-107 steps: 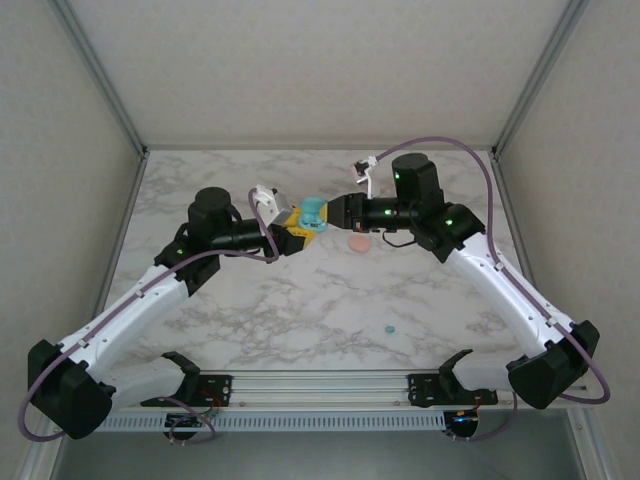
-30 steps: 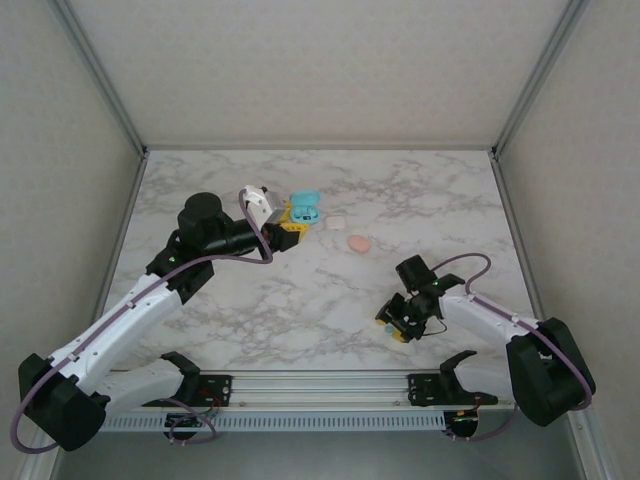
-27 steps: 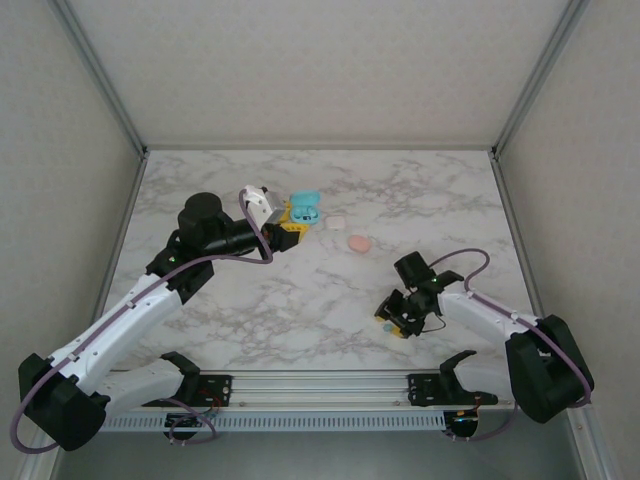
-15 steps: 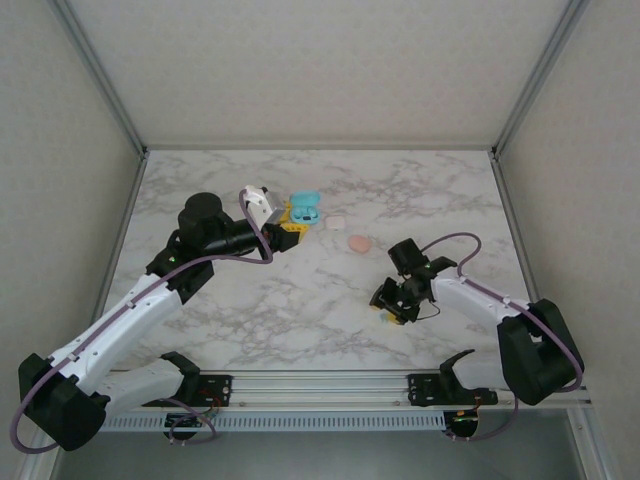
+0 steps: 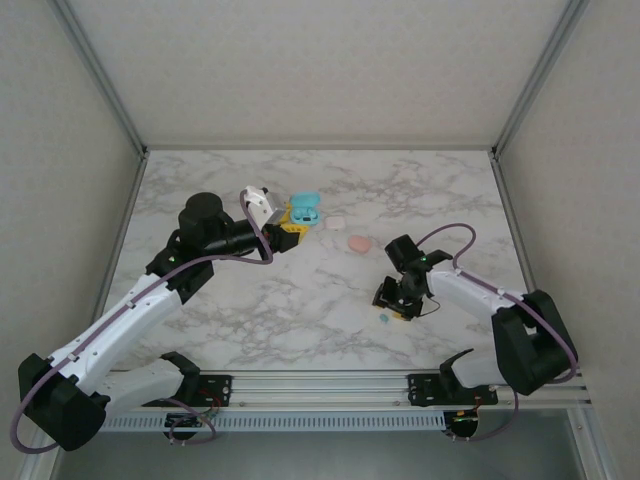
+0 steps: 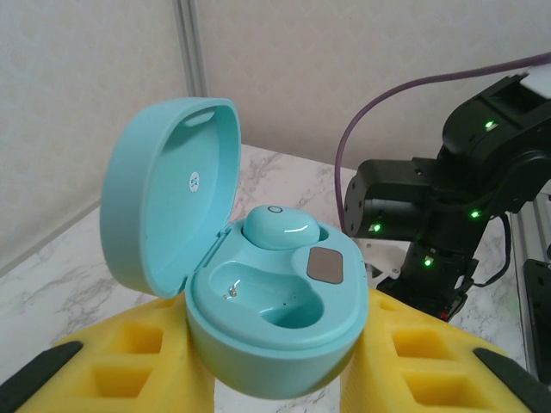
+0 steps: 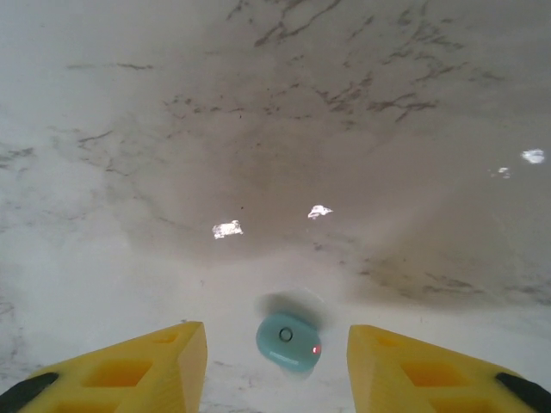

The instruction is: Insert wireless bluetooth earbuds into charging case

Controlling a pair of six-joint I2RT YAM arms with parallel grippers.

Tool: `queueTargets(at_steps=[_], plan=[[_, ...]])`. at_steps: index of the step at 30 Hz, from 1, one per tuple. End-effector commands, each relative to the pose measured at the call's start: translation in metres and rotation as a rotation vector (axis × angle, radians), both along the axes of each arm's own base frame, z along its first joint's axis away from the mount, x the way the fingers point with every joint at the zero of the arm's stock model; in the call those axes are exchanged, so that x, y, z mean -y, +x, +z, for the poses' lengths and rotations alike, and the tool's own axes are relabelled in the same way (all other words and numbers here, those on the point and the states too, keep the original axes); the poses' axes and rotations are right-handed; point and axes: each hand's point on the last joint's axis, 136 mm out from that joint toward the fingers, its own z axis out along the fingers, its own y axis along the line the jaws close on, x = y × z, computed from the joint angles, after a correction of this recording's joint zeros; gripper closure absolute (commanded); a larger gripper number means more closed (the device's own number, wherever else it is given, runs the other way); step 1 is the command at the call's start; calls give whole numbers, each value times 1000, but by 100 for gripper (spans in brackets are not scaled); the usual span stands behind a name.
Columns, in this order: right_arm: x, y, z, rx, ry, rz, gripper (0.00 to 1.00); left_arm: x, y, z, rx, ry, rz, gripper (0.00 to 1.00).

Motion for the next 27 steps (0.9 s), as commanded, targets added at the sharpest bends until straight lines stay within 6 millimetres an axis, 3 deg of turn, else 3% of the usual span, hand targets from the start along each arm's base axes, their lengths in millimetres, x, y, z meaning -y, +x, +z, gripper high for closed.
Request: queueTargets(at_steps=[1, 12, 27], plan=[[-11, -4, -7, -15, 47, 68, 53, 2, -3, 17, 36, -19, -9, 79], [-26, -22, -14, -87, 62, 174, 55, 1, -3, 16, 35, -15, -2, 79], [-33, -12, 0, -44, 18, 204, 58, 1, -3, 15, 32, -15, -5, 79]])
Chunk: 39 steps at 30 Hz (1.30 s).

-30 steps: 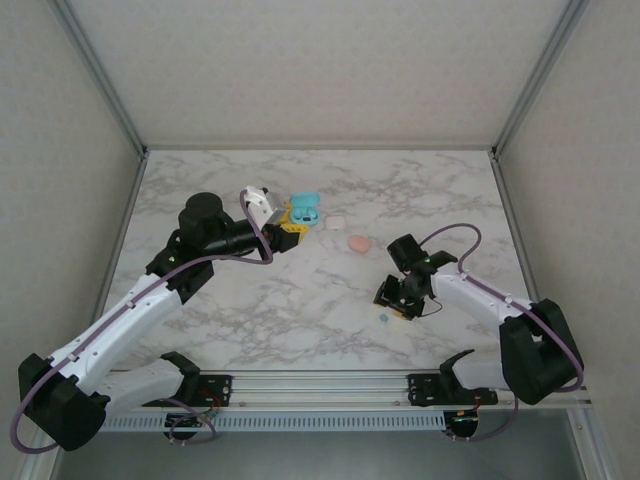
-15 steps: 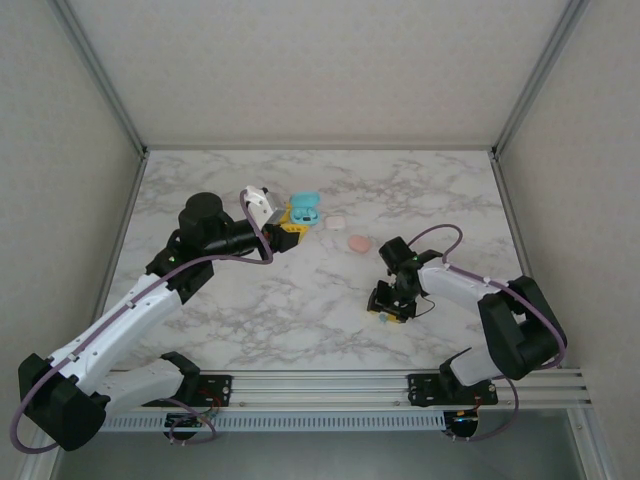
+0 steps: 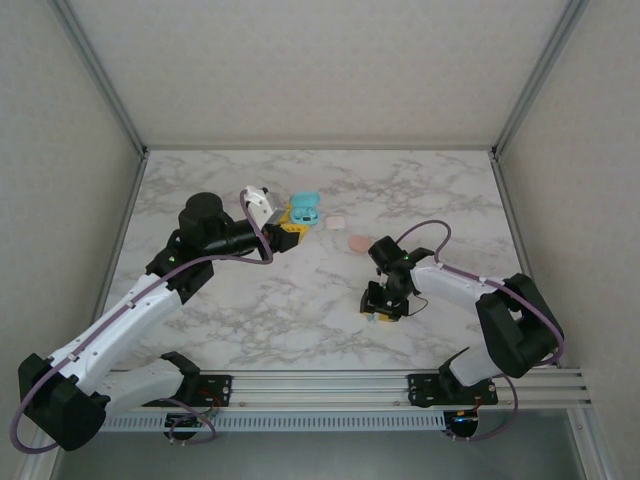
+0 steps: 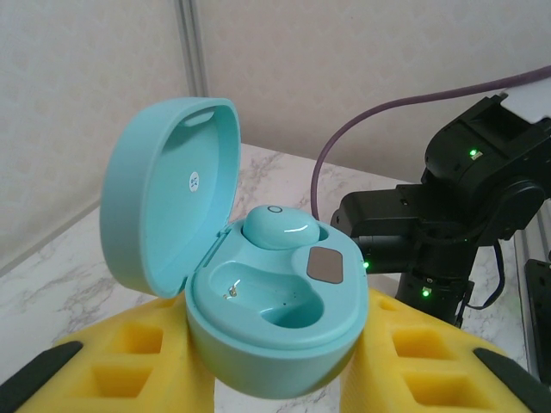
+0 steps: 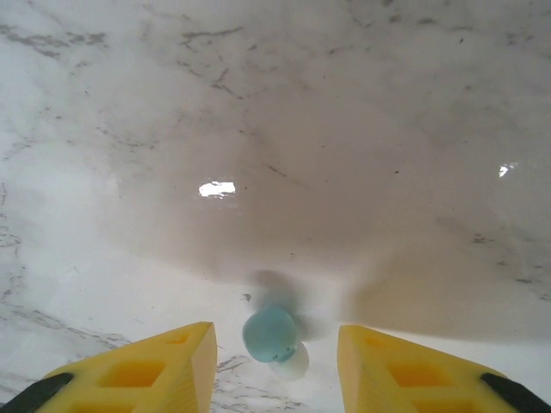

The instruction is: Insert wireless bluetooth earbuds into charging case

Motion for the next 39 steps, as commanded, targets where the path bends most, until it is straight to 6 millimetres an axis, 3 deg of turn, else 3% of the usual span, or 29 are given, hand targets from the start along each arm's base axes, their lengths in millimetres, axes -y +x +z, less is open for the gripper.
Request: queueTargets(at_steps=[1, 10, 21, 27, 39], plan=[[0, -1, 3, -13, -28, 12, 58, 1, -4, 15, 34, -16, -8, 79], [10, 4, 8, -3, -157, 27, 59, 0, -3, 16, 38, -15, -4, 79], [3, 5, -1, -28, -193, 71, 64, -1, -5, 15, 37, -14, 0, 79], [2, 5, -5, -38, -215, 87, 72, -2, -5, 16, 40, -13, 0, 79], [4, 4, -9, -43, -248, 108, 75, -1, -5, 15, 37, -11, 0, 79]])
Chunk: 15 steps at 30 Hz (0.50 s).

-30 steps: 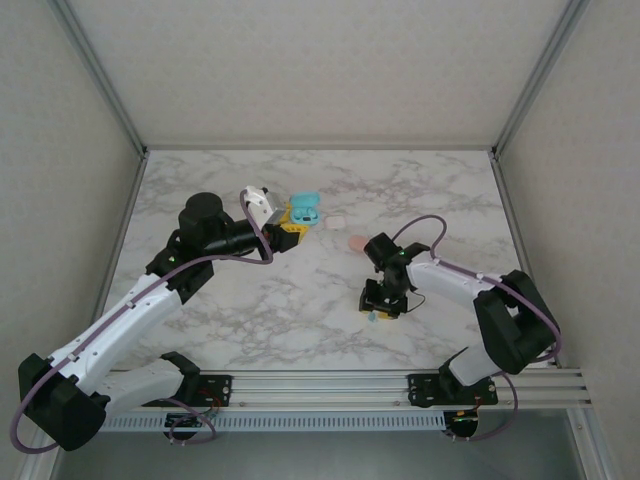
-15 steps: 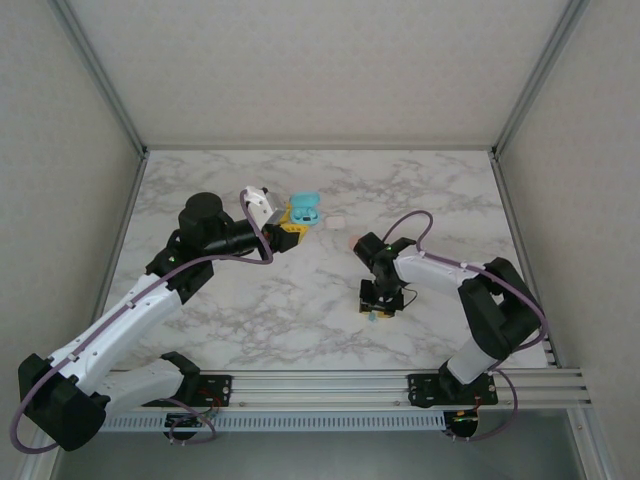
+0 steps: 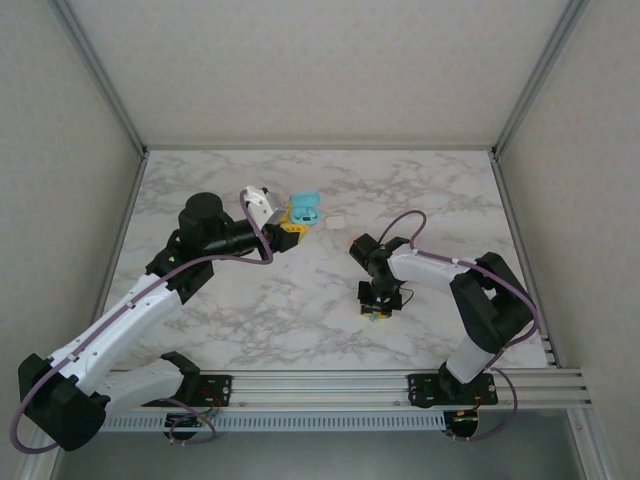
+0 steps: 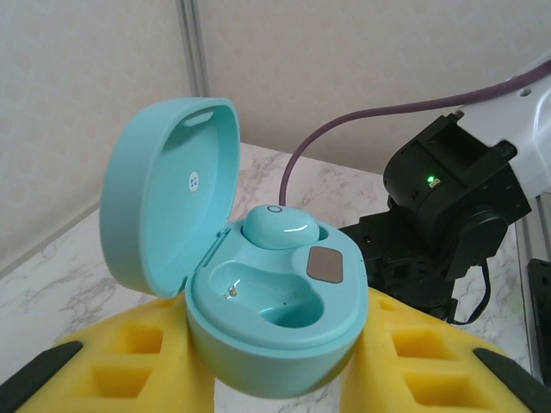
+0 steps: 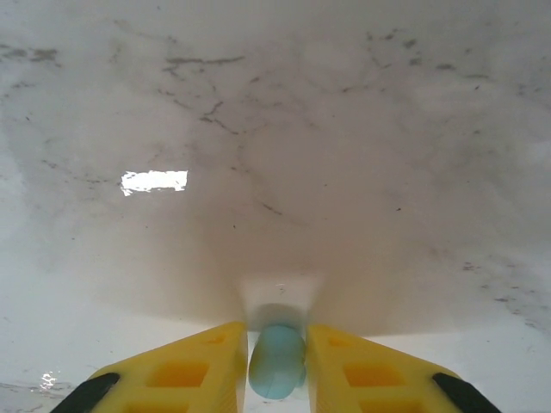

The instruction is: Insert wireless bluetooth earbuds into charging case

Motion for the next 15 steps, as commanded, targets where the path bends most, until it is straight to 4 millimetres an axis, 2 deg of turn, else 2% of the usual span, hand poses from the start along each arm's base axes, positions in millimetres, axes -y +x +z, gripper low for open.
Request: queueTargets(at_steps=[1, 8, 13, 15], plan=[[4, 0, 1, -2, -43, 29, 76, -1, -5, 15, 34, -13, -3, 79], [0, 3, 12, 25, -16, 25, 82, -1, -5, 14, 31, -9, 1, 79], [-12, 9, 44, 92, 77, 15, 84, -1, -2, 9, 27, -3, 9, 79], [-22, 14, 67, 140, 160, 7, 84, -1, 1, 6, 22, 2, 16, 79]])
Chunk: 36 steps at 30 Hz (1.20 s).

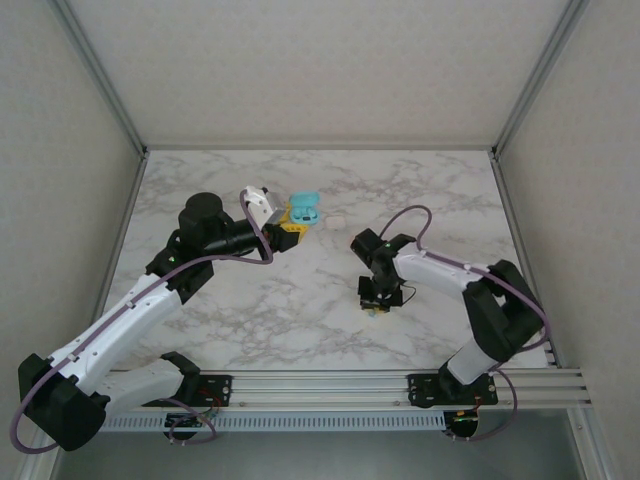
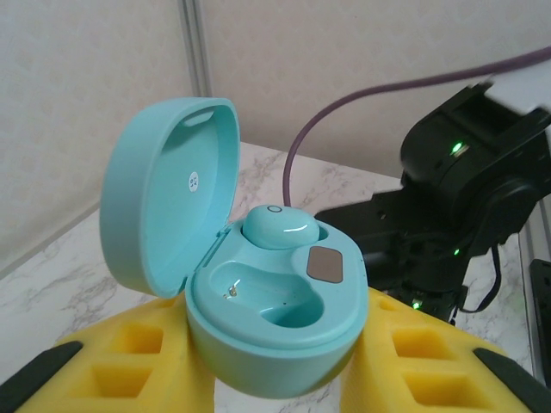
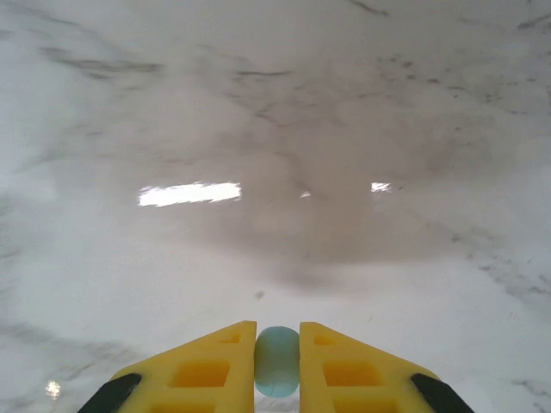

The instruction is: Insert wireless bluetooth earbuds into charging case

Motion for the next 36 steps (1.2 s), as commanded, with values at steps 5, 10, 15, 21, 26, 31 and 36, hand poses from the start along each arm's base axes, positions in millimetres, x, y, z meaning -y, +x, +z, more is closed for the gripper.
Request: queueTargets(at_steps=[5, 10, 15, 21, 26, 31, 36], plan=[[-50, 22, 125, 231, 408, 1, 84, 0, 8, -5, -4, 6, 12, 79], [-83, 31, 231, 399, 731, 54, 83, 6, 10, -12, -15, -4, -13, 79], [-113, 40, 308, 501, 979, 116, 82, 13, 7, -11, -6, -39, -51, 78], [-136, 51, 336, 523, 1081, 150, 82, 17, 7, -9, 0, -40, -68, 78], [-142, 57, 337, 527, 1094, 146, 82, 18, 7, -7, 0, -39, -71, 78], [-142, 61, 334, 537, 1076, 129, 82, 19, 7, -7, -3, -38, -74, 78], [-142, 64, 326, 533, 1052, 115, 82, 21, 6, -5, -2, -40, -78, 78]])
